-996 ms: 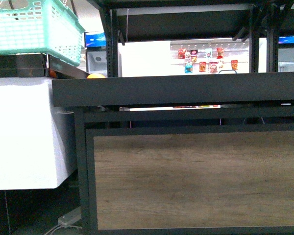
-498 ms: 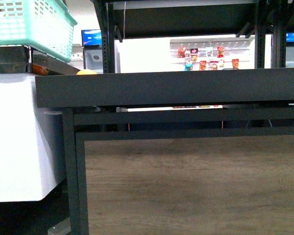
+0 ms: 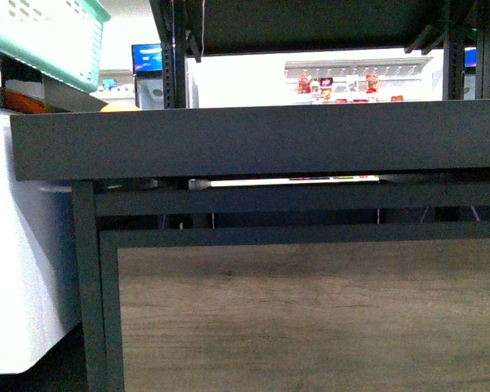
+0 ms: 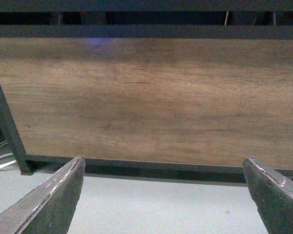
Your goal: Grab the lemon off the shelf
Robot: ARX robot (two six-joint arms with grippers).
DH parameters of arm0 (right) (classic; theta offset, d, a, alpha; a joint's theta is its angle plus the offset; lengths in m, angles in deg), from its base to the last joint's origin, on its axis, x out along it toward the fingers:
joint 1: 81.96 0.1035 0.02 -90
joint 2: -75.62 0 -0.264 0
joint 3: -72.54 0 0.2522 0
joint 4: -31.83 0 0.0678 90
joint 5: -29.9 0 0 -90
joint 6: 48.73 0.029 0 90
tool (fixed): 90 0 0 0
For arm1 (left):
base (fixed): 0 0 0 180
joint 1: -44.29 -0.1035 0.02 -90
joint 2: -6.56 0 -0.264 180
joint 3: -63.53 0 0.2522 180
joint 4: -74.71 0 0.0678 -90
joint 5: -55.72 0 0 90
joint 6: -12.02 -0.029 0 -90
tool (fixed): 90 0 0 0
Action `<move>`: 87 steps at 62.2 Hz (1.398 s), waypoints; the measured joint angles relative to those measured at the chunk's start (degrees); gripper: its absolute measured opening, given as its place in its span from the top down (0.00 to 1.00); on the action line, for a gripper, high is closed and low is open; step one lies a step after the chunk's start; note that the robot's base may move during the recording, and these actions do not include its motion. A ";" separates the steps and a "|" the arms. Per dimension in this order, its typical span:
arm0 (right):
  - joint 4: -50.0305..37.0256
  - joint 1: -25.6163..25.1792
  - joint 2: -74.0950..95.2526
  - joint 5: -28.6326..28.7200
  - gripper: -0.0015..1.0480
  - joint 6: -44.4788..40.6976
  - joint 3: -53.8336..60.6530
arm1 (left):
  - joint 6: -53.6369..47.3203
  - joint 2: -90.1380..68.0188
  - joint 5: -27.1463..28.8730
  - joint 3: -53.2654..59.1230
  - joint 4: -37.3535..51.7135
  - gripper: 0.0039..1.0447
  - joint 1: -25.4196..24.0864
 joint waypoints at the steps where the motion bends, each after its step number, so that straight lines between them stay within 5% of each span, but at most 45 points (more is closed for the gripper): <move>1: -0.02 0.00 0.00 0.00 0.07 0.00 0.00 | 0.02 0.00 0.02 0.00 0.00 0.08 0.00; 87: 0.00 0.02 0.07 -0.11 0.07 0.00 0.00 | 0.00 0.04 -0.02 0.00 0.00 0.08 -0.02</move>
